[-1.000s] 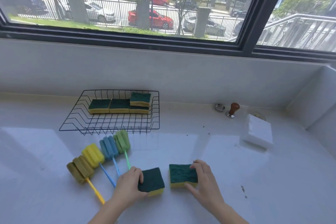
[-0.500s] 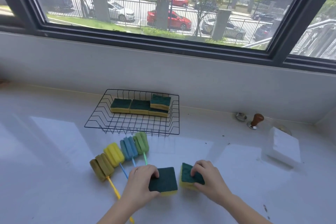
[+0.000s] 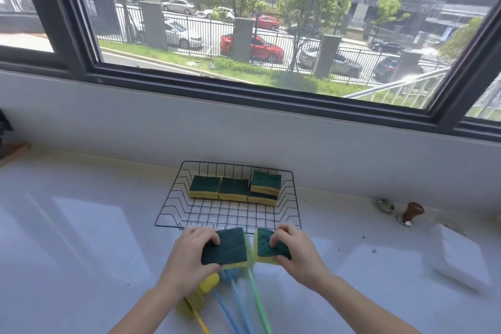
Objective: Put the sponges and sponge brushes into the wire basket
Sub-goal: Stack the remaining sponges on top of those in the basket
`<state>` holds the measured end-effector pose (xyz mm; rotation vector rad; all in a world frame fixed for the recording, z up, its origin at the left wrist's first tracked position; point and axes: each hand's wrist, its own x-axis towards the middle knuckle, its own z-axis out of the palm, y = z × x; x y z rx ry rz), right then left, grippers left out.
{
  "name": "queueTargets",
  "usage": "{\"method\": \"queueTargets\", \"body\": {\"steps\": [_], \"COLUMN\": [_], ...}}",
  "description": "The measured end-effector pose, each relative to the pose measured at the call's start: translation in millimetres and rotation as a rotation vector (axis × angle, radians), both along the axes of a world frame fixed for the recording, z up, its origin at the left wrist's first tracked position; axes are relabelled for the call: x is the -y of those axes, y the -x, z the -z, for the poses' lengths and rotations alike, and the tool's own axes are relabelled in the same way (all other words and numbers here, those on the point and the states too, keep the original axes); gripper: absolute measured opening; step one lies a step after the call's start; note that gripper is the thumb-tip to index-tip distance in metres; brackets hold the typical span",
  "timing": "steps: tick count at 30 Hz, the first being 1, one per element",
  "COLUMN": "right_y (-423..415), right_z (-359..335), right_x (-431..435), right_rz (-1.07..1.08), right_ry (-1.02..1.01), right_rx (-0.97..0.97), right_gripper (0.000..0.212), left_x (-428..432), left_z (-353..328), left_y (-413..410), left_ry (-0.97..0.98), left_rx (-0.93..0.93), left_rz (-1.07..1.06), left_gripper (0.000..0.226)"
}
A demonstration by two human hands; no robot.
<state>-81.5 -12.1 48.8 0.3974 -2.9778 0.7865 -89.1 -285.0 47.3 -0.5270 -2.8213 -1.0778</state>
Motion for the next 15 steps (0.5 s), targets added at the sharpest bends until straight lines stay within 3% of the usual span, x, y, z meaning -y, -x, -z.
{"method": "queueTargets", "body": {"steps": [7, 15], "right_y": [77, 162], "right_z": [-23, -25], "right_x": [49, 88], "right_rz": [-0.013, 0.053], "right_ry": [-0.098, 0.069], "right_rx": [-0.014, 0.077], "right_gripper": [0.025, 0.032], "left_x": [44, 58], "left_z": [-8, 3], "left_y": [83, 187], "left_ry": [-0.054, 0.07], "left_rx": [0.031, -0.003], "left_rz": [0.016, 0.076], "left_gripper": [0.042, 0.039]}}
